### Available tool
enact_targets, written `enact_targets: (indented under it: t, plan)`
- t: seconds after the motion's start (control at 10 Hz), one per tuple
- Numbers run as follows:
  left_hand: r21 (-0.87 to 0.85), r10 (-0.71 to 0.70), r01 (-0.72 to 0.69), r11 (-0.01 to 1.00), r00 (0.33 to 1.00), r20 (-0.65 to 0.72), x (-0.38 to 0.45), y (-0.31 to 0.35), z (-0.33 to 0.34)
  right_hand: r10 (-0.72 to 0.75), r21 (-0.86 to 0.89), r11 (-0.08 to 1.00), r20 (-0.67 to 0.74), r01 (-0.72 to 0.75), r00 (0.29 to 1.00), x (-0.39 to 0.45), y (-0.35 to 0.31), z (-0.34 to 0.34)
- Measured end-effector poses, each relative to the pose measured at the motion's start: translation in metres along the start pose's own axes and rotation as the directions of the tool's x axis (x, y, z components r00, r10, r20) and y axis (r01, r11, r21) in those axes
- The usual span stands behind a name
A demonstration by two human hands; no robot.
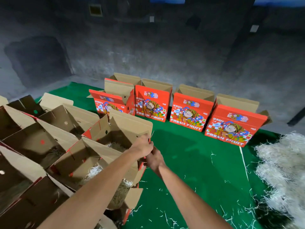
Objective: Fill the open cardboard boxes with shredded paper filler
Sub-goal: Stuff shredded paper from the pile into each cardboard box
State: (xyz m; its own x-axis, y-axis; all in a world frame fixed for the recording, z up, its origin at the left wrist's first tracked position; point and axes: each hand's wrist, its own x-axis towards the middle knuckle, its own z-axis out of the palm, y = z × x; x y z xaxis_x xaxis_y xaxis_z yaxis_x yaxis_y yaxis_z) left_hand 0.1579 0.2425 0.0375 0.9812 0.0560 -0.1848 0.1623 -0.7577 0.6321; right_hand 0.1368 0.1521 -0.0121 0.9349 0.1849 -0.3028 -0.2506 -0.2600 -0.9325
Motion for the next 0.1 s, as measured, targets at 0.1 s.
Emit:
enact_targets:
  t: [0.1]
  plan:
    - [-0.073, 0.057, -0.062, 0.995, 0.996, -0.074, -0.0116, 0.0213, -0.0036, -0.06, 0.047, 0.997, -0.058, 0.063, 0.997, -0.016, -0.0137, -0.0126]
